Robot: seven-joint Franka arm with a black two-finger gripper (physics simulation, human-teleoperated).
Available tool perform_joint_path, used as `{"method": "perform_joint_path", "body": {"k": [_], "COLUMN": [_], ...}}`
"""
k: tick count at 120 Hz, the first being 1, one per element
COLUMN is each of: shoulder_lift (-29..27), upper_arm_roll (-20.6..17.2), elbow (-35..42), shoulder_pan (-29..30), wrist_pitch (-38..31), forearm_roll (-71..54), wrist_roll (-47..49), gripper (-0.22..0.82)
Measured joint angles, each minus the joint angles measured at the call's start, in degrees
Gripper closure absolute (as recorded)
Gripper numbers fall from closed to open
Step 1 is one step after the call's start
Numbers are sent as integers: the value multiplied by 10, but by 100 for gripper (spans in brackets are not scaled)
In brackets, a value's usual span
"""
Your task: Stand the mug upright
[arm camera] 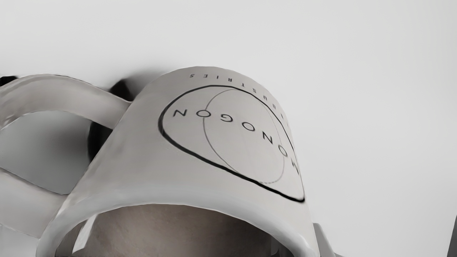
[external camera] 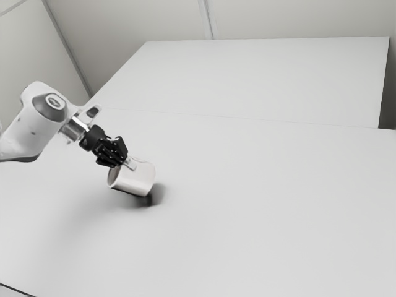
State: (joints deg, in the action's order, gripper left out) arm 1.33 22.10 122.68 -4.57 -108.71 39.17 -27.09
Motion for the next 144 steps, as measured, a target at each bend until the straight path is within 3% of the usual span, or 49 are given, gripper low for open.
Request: {"method": "perform_joint_path", "body": {"k": [40, 66, 144], "shoulder_lift": [17, 69, 146], "upper_arm_roll": [0, 0, -1], "elbow": [-43, -113, -179], "shoulder_pan": [-61, -63, -120], "wrist_pitch": [11, 50, 85], "forearm_roll": [-145, -213, -245], "wrist_roll": [186, 286, 466], "gripper": [78, 78, 78]}}
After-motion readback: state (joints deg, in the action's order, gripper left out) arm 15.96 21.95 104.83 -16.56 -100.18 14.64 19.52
